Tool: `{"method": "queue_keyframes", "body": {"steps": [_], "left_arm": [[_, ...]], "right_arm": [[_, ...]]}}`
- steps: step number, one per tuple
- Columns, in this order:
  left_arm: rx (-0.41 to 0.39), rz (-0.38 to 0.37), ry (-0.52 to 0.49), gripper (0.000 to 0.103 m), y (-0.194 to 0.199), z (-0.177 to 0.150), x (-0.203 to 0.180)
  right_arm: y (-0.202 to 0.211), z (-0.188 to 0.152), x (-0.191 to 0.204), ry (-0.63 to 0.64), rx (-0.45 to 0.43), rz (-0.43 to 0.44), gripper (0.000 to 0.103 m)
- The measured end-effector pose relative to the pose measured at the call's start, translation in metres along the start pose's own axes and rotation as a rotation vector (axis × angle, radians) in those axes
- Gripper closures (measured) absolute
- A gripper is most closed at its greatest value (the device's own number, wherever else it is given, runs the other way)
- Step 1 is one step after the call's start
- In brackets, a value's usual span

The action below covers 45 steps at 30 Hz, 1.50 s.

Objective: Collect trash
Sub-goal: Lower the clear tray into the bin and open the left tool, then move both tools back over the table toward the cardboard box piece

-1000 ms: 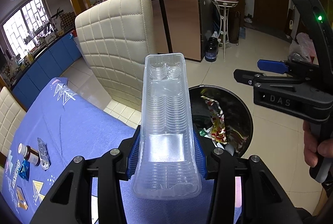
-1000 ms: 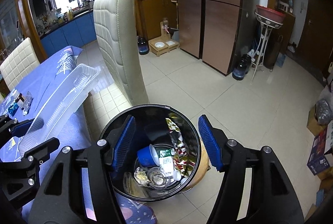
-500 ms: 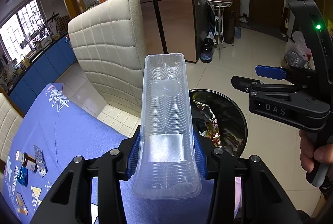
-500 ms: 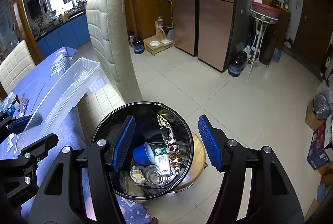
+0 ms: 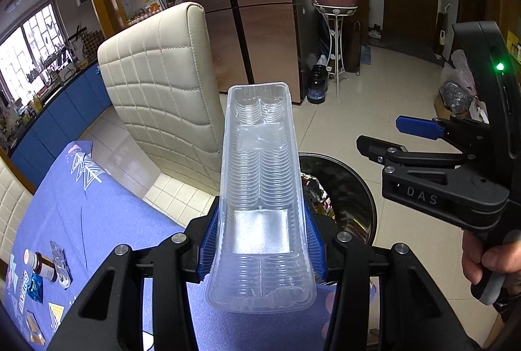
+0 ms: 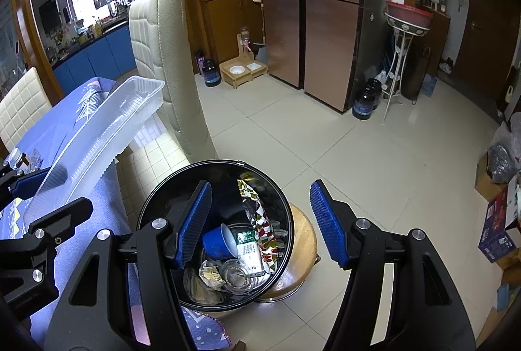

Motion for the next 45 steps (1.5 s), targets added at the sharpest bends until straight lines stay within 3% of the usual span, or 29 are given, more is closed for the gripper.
{"method": "queue_keyframes", "body": {"steps": [4,5,6,9,24,45], "left_arm": [[-0.001,-0.029,0.002,0.053,0.002,0.005,-0.006],[0.0,-0.036,0.005,0.048,0.002,0.006,-0.007],[0.001,-0.043,0.011,0.037,0.002,0.007,-0.007],[-0.01,-0.071,0.034,0.025,0.005,0.009,-0.008],[0.014,-0.053,0.027,0.025,0.01,-0.001,-0.004],[-0.009,0.004,0.139,0.025,0.04,-0.023,0.051]], "right_arm": [[0.002,0.001,0.0,0.0,-0.005,-0.001,0.038],[0.002,0.001,-0.001,-0.001,-0.006,-0.002,0.038],[0.002,0.001,-0.002,-0.002,-0.005,-0.001,0.038],[0.003,0.001,-0.005,-0.008,-0.005,-0.001,0.038],[0.007,0.005,0.01,0.023,-0.009,0.013,0.038],[0.03,0.009,0.067,0.129,-0.04,0.057,0.038]]}}
Point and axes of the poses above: each gripper's, at about its wrist camera, not at the fingertips, and y roughly against the way its jaws point, x to its left, z to its top, the point moved 9 cm from there along -y, roughly the way its jaws point, and after that the axes turned 1 degree about y, right-handed, at the moved point
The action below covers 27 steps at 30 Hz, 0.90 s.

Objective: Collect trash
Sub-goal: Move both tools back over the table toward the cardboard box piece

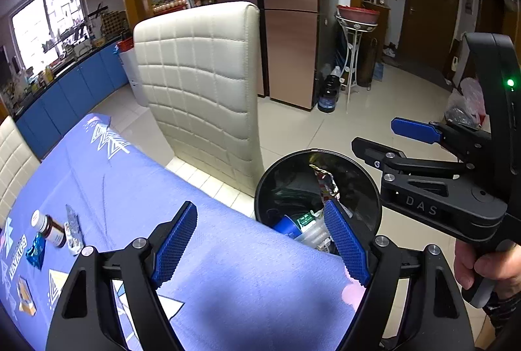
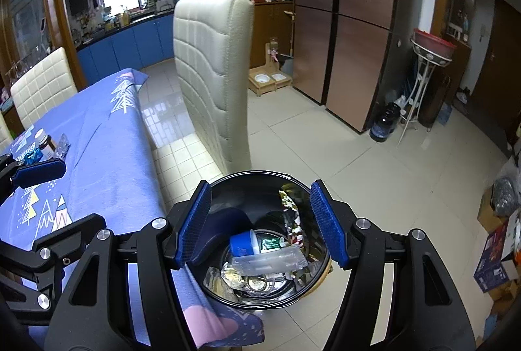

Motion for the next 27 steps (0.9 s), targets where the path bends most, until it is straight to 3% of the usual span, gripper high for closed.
{"method": "queue_keyframes", "body": {"steps": [15,27], "left_arm": [[-0.029,0.073,0.114,0.025,0.025,-0.02,0.06],[-0.021,0.193,0.255,0.025,0.048,-0.065,0.149]], "right_arm": [[0.009,0.007,0.057,0.104,-0.005,0.051,0.038],[0.0,0.012,0.158,0.255,0.008,0.159,0.038]]}}
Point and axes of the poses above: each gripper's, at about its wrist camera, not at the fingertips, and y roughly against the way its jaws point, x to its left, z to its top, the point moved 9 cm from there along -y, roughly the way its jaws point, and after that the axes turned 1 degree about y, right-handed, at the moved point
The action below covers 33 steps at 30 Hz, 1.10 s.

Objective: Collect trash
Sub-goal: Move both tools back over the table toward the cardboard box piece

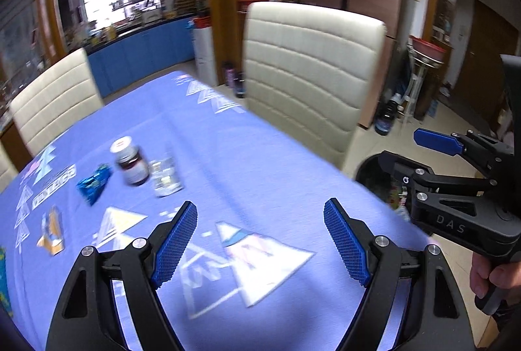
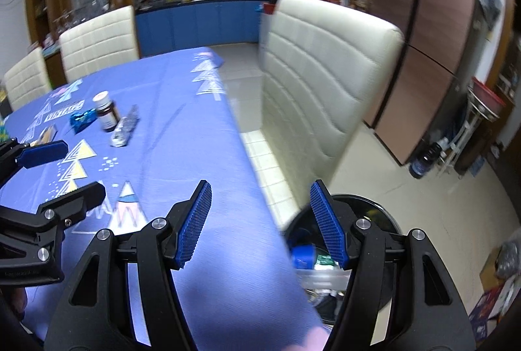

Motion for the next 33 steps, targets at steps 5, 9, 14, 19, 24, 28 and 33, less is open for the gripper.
{"method": "queue_keyframes", "body": {"steps": [5,9,14,19,24,28,33], "left_arm": [[0.009,0.072,0.074,0.025,0.002,-0.013,0.055],[0.025,0.115,0.135,0.025,0.002,-0.025,0.096],[0.048,0.171,0.202,0.025,-0.001,-0.045,0.147],[0.068,0.272,0.236,0.025,-0.003,-0.062,0.199],[0.092,0.347,0.29,0.025,-0.01,-0.077,0.25],[0.111,0.377,0.372,0.025,-0.02,-0.088,0.286],[0.145,0.383,0.435,0.025,-0.034,-0.1,0.315]], "right_arm": [[-0.015,0.012,0.046,0.067,0.013,0.05,0.038],[-0.026,0.021,0.083,0.112,0.017,0.093,0.038],[-0.047,0.031,0.129,0.158,0.035,0.146,0.038],[-0.068,0.039,0.172,0.195,0.048,0.188,0.038],[-0.09,0.051,0.213,0.227,0.059,0.224,0.038],[-0.107,0.058,0.232,0.248,0.069,0.239,0.038],[-0.132,0.066,0.251,0.261,0.082,0.248,0.038]]}}
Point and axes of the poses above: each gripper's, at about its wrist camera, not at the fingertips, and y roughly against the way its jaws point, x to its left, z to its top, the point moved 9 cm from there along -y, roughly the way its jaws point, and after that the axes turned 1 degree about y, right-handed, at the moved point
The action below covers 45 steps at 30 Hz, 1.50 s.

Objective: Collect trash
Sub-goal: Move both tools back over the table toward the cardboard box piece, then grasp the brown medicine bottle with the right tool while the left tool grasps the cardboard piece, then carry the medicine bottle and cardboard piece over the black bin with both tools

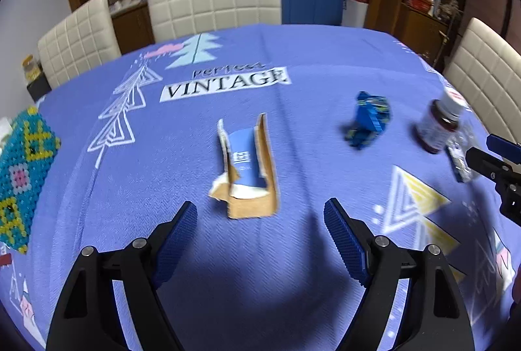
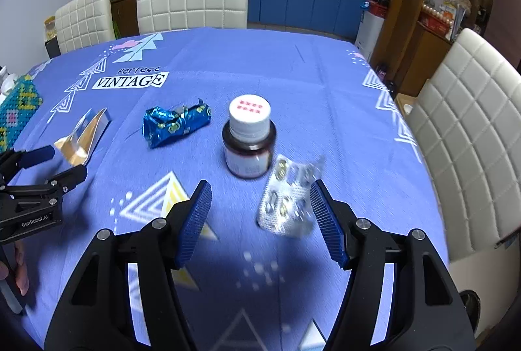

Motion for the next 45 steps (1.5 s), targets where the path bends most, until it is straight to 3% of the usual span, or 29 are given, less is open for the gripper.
{"method": "queue_keyframes", "body": {"steps": [5,11,13,14,16,17,27,34,45], "left_arm": [[0.029,-0.04,0.066,0.025,-0.019,0.002,0.009],[0.006,-0.059,0.083,0.025,-0.021,0.008,0.011],[-0.003,-0.061,0.096,0.031,-0.021,0.009,0.014],[-0.009,-0.062,0.102,0.041,-0.019,0.01,0.015],[-0.011,-0.066,0.111,0.057,-0.018,0.009,0.018],[-0.011,-0.071,0.114,0.067,-0.017,0.009,0.019],[-0.056,-0.083,0.052,0.069,0.007,-0.01,-0.011],[-0.047,-0.14,-0.005,0.069,0.021,-0.027,-0.051],[-0.061,-0.193,-0.078,0.069,0.05,-0.035,-0.096]], "right_arm": [[-0.023,0.016,0.007,0.013,0.005,-0.006,0.038],[-0.037,0.03,0.004,0.006,0.004,-0.011,0.038],[-0.039,0.032,0.002,0.003,0.002,-0.01,0.039],[-0.04,0.033,0.002,0.003,0.0,-0.006,0.039],[-0.04,0.032,0.004,0.009,-0.006,0.003,0.056],[-0.039,0.031,0.005,0.012,-0.006,0.006,0.056],[-0.008,-0.004,0.011,0.039,-0.031,0.028,0.056],[0.019,-0.037,-0.009,0.01,-0.018,0.019,0.056],[0.058,-0.059,-0.033,-0.011,-0.034,-0.008,0.056]]}}
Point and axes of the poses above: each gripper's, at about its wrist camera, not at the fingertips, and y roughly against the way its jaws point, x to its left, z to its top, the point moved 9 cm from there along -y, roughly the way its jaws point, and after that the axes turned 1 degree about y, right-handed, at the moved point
